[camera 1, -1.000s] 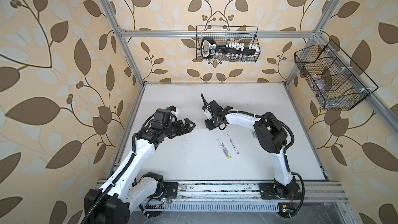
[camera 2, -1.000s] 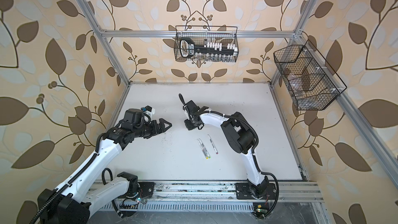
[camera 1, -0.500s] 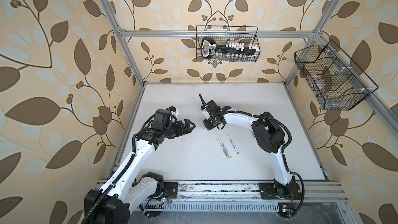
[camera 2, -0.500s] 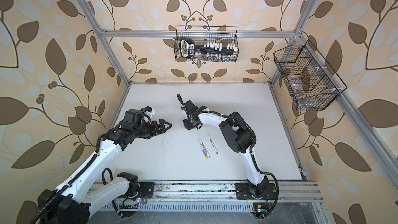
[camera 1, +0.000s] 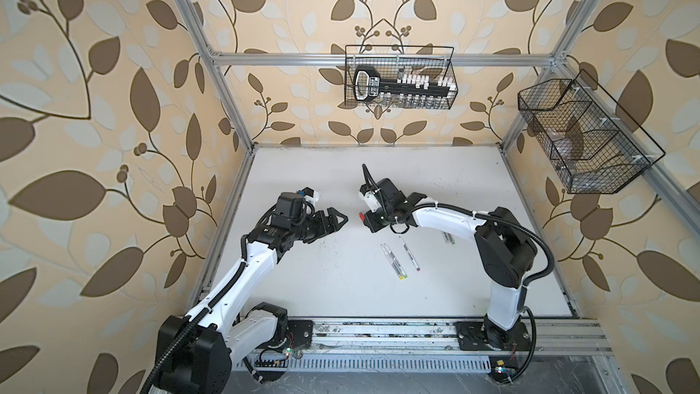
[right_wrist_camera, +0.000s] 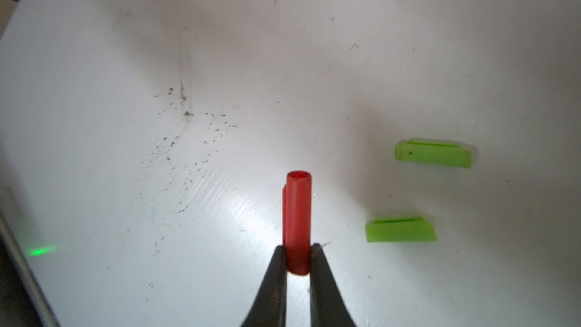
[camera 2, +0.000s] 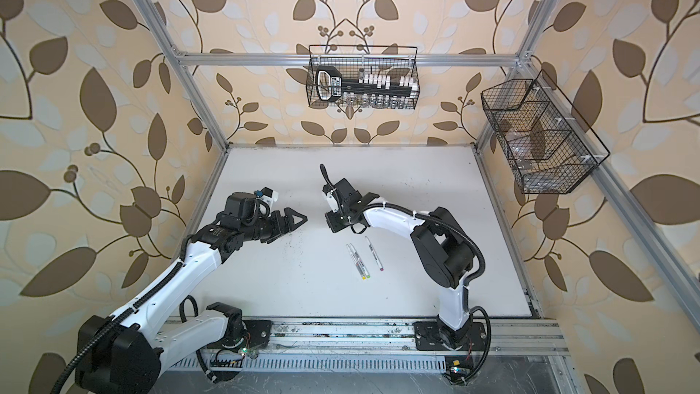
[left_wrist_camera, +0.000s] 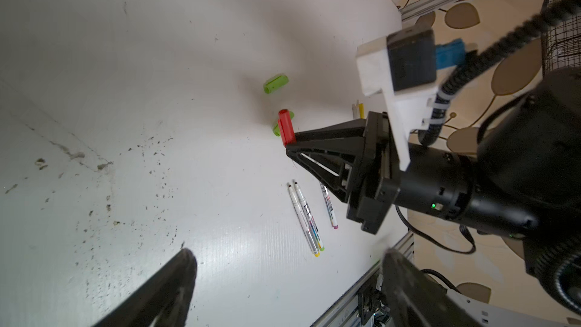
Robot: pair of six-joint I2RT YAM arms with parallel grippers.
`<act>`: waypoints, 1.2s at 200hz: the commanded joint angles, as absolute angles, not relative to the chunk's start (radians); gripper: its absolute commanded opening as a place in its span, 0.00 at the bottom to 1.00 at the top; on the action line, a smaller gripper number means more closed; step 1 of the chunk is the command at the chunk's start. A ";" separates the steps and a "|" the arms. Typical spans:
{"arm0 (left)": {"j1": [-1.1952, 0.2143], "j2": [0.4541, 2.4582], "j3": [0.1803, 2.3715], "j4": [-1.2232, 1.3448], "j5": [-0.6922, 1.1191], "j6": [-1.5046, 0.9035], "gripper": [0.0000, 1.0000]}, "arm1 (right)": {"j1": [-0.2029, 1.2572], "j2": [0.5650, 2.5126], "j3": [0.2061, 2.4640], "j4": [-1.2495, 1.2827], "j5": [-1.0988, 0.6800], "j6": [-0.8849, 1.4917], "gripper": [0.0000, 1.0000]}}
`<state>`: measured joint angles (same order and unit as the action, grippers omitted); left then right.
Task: Insert pens into pen caps
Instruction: Pick up the pen cap from the center of the table, then pass a pen.
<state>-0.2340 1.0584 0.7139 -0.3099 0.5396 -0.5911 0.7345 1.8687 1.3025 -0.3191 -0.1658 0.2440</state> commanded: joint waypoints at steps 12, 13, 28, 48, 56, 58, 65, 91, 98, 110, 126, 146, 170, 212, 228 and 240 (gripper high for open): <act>-0.225 1.094 0.703 -0.174 0.629 -0.622 0.84 | 0.780 1.770 1.227 -0.233 -0.265 0.239 0.14; -0.225 1.095 0.703 -0.171 0.631 -0.622 0.84 | 0.780 1.768 1.223 -0.232 -0.265 0.239 0.14; -0.225 1.111 0.703 -0.150 0.648 -0.627 0.77 | 0.799 1.736 1.205 -0.219 -0.276 0.231 0.14; -0.225 1.123 0.703 -0.137 0.656 -0.628 0.67 | 0.819 1.700 1.193 -0.203 -0.293 0.230 0.14; -0.225 1.124 0.701 -0.134 0.659 -0.628 0.64 | 0.829 1.687 1.191 -0.197 -0.294 0.232 0.14; -0.225 1.124 0.701 -0.134 0.660 -0.629 0.63 | 0.830 1.682 1.190 -0.195 -0.293 0.233 0.14; -0.225 1.123 0.700 -0.132 0.661 -0.628 0.60 | 0.838 1.674 1.186 -0.187 -0.292 0.236 0.14; -0.225 1.121 0.695 -0.126 0.671 -0.629 0.49 | 0.857 1.647 1.174 -0.163 -0.281 0.258 0.14; -0.225 1.121 0.695 -0.127 0.674 -0.628 0.47 | 0.860 1.642 1.172 -0.152 -0.281 0.266 0.14; -0.225 1.121 0.695 -0.126 0.679 -0.627 0.41 | 0.863 1.634 1.166 -0.139 -0.281 0.275 0.14; -0.225 1.121 0.696 -0.120 0.688 -0.627 0.31 | 0.868 1.629 1.165 -0.133 -0.280 0.282 0.14; -0.225 1.121 0.695 -0.109 0.698 -0.629 0.21 | 0.870 1.629 1.167 -0.135 -0.284 0.287 0.14; -0.225 1.123 0.690 -0.093 0.712 -0.633 0.13 | 0.870 1.629 1.169 -0.135 -0.284 0.293 0.14; -0.225 1.120 0.689 -0.090 0.718 -0.633 0.02 | 0.870 1.637 1.171 -0.142 -0.283 0.300 0.16; -0.225 1.118 0.689 -0.097 0.709 -0.628 0.01 | 0.868 1.638 1.167 -0.158 -0.274 0.305 0.20; -0.225 1.117 0.690 -0.106 0.699 -0.623 0.01 | 0.863 1.632 1.155 -0.176 -0.260 0.308 0.26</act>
<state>-0.2340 1.1252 0.6975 -0.1188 0.6994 -0.6392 0.8639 1.6482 1.1828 -0.1608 -0.2699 0.2981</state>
